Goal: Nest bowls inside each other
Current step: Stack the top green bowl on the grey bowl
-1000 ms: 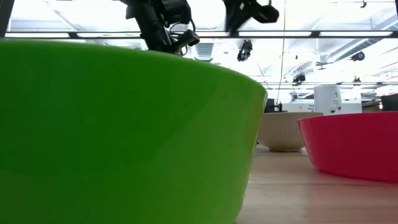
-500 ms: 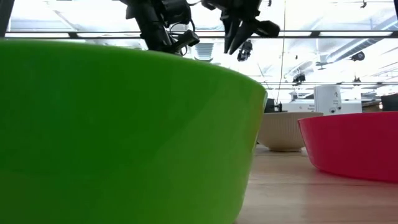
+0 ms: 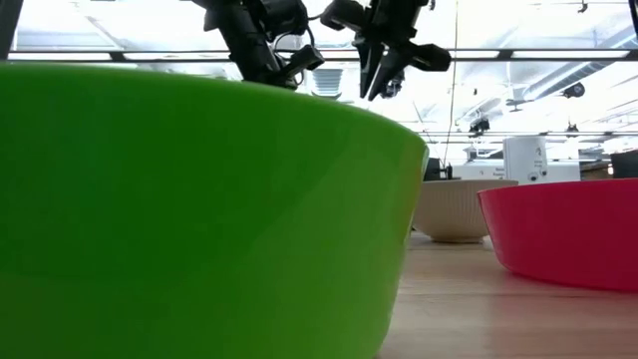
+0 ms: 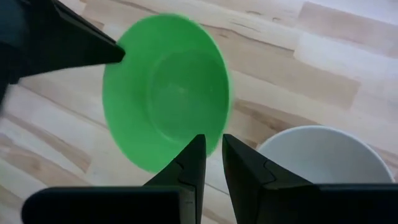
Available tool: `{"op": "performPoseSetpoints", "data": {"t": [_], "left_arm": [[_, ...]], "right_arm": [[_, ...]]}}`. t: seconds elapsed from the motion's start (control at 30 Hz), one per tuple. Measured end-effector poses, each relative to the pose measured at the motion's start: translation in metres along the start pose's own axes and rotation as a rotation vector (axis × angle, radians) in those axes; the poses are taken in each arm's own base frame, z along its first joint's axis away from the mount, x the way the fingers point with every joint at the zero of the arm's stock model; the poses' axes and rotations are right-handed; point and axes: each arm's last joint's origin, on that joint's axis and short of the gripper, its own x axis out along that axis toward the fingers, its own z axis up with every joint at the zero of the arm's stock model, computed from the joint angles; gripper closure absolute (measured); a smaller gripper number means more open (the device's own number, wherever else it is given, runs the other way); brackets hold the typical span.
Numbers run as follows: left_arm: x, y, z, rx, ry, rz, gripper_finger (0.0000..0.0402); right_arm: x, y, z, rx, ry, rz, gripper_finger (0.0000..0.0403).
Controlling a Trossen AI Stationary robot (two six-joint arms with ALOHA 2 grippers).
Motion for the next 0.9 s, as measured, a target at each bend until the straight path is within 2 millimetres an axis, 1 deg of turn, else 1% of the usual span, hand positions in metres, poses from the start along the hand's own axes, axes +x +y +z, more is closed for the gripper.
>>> {"op": "performPoseSetpoints", "data": {"t": [0.27,0.4,0.5,0.63,0.77,0.9], "left_arm": [[0.0,0.0,0.0,-0.001,0.003,0.004,0.0399],[0.0,0.0,0.0,-0.001,0.001,0.002,0.0399],[0.0,0.0,0.0,-0.001,0.001,0.001,0.0399],[-0.001,0.0,0.0,0.007,-0.003,-0.004,0.0399],[-0.001,-0.003,0.001,0.017,-0.008,-0.039,0.0399],[-0.001,-0.005,0.002,0.026,-0.005,-0.064,0.0399]], "right_arm": [[0.001,-0.001,-0.001,0.001,0.002,-0.003,0.0351],[-0.01,-0.001,0.004,0.023,-0.08,-0.004,0.0351],[-0.018,-0.001,0.006,0.025,-0.097,0.015,0.0351],[-0.02,0.001,0.005,-0.062,-0.095,0.022,0.0351],[-0.019,0.004,0.001,-0.171,-0.043,0.053,0.0351],[-0.018,0.004,0.001,-0.232,-0.043,0.051,0.0351]]}}
